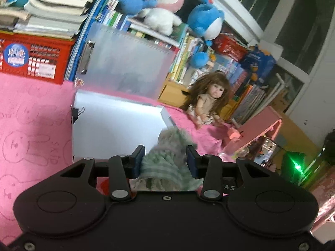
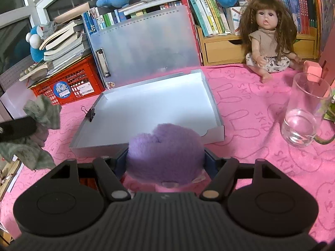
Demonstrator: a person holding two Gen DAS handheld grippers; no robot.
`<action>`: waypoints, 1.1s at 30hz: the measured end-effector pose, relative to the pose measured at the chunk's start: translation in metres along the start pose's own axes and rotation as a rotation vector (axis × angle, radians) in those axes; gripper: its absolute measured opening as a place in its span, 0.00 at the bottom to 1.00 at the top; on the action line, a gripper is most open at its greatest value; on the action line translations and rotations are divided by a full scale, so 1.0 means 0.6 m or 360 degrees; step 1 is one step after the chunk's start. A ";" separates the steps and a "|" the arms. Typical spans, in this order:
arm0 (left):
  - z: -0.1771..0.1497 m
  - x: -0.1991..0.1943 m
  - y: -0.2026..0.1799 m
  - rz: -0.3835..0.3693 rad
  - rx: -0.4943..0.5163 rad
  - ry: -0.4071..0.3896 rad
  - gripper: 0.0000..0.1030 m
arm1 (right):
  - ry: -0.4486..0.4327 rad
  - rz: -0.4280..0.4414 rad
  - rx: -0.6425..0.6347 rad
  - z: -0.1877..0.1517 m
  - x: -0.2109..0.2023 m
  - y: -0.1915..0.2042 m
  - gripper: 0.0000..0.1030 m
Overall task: Organize objects
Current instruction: 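Carry the plaid cloth and lilac ball into the white box with both tools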
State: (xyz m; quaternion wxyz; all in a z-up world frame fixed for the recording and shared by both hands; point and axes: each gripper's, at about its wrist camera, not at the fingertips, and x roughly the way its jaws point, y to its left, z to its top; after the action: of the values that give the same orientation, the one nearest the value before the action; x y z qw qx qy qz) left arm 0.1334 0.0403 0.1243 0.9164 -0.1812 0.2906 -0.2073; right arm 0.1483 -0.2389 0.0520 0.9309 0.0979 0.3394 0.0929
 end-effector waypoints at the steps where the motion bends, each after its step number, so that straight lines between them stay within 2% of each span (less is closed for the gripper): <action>1: 0.001 -0.003 -0.003 0.0010 0.0013 -0.0010 0.39 | -0.0001 -0.0002 -0.0004 0.000 -0.001 0.000 0.72; 8: -0.004 0.005 0.000 0.0151 0.0057 -0.0014 0.38 | -0.0007 -0.0007 -0.0006 0.003 -0.003 0.000 0.72; 13: -0.047 0.028 0.001 0.0177 0.0159 0.0124 0.44 | 0.0001 -0.0018 -0.0023 -0.005 -0.003 0.001 0.72; 17: -0.085 0.037 0.000 0.0272 0.0283 0.0188 0.44 | 0.0010 -0.0036 -0.0040 -0.011 -0.002 0.000 0.72; 22: -0.118 0.049 0.006 0.0293 0.0335 0.0260 0.44 | 0.0021 -0.0041 -0.0043 -0.014 0.000 -0.001 0.72; 29: -0.136 0.085 0.007 0.0319 0.0395 0.0319 0.45 | 0.0049 -0.0040 -0.0061 -0.023 0.006 0.005 0.72; 30: -0.139 0.090 0.008 0.0324 0.0397 0.0330 0.44 | 0.0052 -0.0040 -0.0064 -0.023 0.007 0.006 0.72; 31: -0.142 0.093 0.008 0.0338 0.0395 0.0339 0.35 | 0.0056 -0.0039 -0.0067 -0.025 0.007 0.007 0.72; 33: -0.144 0.093 0.006 0.0355 0.0378 0.0340 0.31 | 0.0061 -0.0038 -0.0070 -0.027 0.008 0.008 0.72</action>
State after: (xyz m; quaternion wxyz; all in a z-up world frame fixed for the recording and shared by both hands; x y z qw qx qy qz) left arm 0.1234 -0.0018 0.0309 0.9126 -0.0155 0.3778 -0.1554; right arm 0.1408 -0.2311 0.0383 0.9272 0.0714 0.3563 0.0910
